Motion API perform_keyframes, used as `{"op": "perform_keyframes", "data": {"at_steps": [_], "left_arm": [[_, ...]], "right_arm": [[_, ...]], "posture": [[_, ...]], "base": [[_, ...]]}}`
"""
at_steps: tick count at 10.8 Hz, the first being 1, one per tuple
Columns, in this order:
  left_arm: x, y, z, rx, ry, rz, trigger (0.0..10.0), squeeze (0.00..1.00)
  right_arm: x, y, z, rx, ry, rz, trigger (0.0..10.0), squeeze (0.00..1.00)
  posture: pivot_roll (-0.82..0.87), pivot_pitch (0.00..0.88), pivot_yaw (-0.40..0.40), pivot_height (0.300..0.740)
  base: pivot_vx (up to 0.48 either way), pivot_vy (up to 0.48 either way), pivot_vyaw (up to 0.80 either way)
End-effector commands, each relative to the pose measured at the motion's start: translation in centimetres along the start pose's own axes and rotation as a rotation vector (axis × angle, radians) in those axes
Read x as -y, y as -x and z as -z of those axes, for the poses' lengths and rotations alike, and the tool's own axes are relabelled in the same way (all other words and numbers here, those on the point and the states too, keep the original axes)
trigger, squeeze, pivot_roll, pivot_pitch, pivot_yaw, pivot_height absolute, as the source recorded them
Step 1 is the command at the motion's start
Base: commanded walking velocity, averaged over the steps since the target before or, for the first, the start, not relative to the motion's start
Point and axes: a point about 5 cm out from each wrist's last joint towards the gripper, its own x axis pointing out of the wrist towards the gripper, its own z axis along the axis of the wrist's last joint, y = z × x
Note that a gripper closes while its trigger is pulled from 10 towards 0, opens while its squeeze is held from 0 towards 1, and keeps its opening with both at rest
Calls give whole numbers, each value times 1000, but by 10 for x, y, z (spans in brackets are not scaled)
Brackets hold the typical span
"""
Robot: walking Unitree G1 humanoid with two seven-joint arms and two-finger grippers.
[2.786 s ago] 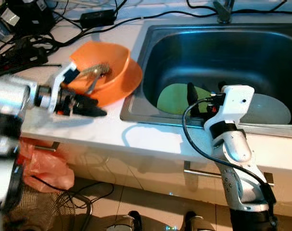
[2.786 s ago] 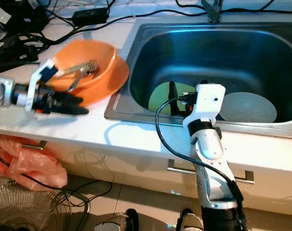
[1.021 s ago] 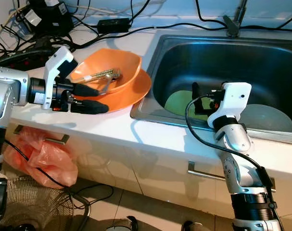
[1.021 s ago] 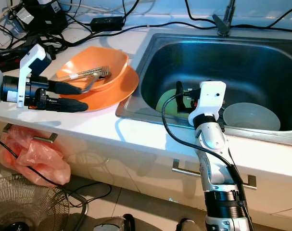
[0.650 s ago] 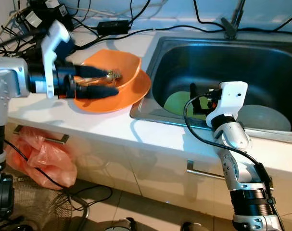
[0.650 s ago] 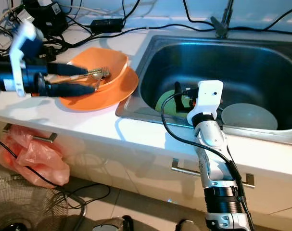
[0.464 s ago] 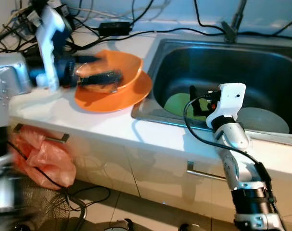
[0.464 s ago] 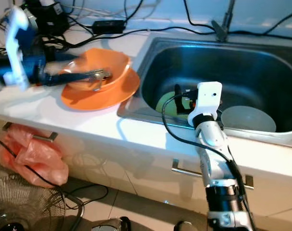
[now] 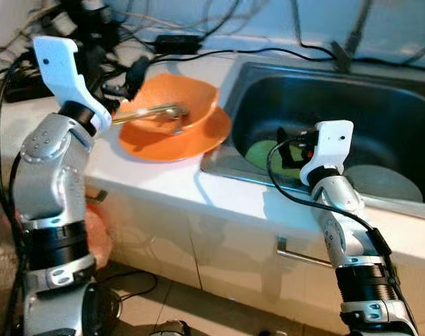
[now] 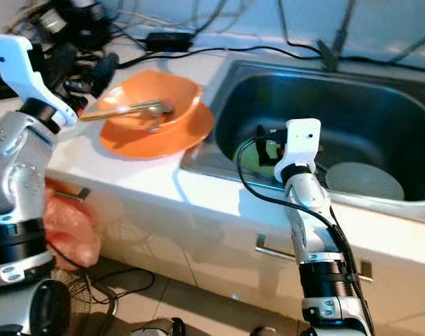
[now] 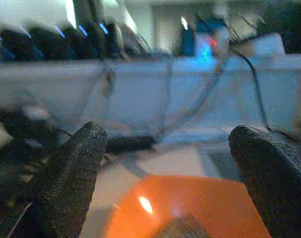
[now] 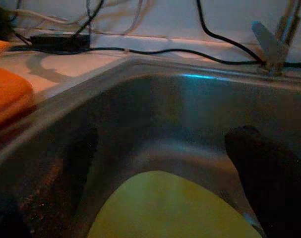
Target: Kitchen organization
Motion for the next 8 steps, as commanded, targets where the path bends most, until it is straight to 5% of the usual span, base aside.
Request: {"op": "perform_keyframes", "data": {"at_steps": [1, 3, 8], "left_arm": [[7, 3, -3, 41, -72, -15, 10000, 0], [31, 10, 12, 94, -118, -41, 10000, 0], [53, 37, 64, -12, -137, -42, 10000, 0]], "right_arm": [[1, -1, -5, 23, 20, -1, 10000, 0], [3, 0, -5, 30, 60, 43, 10000, 0], [-29, 2, -6, 35, -142, -125, 10000, 0]], "posture": [[70, 17, 60, 740], [42, 0, 40, 740], [71, 0, 44, 740]], "base": [[0, 0, 0], [0, 0, 0], [0, 0, 0]]}}
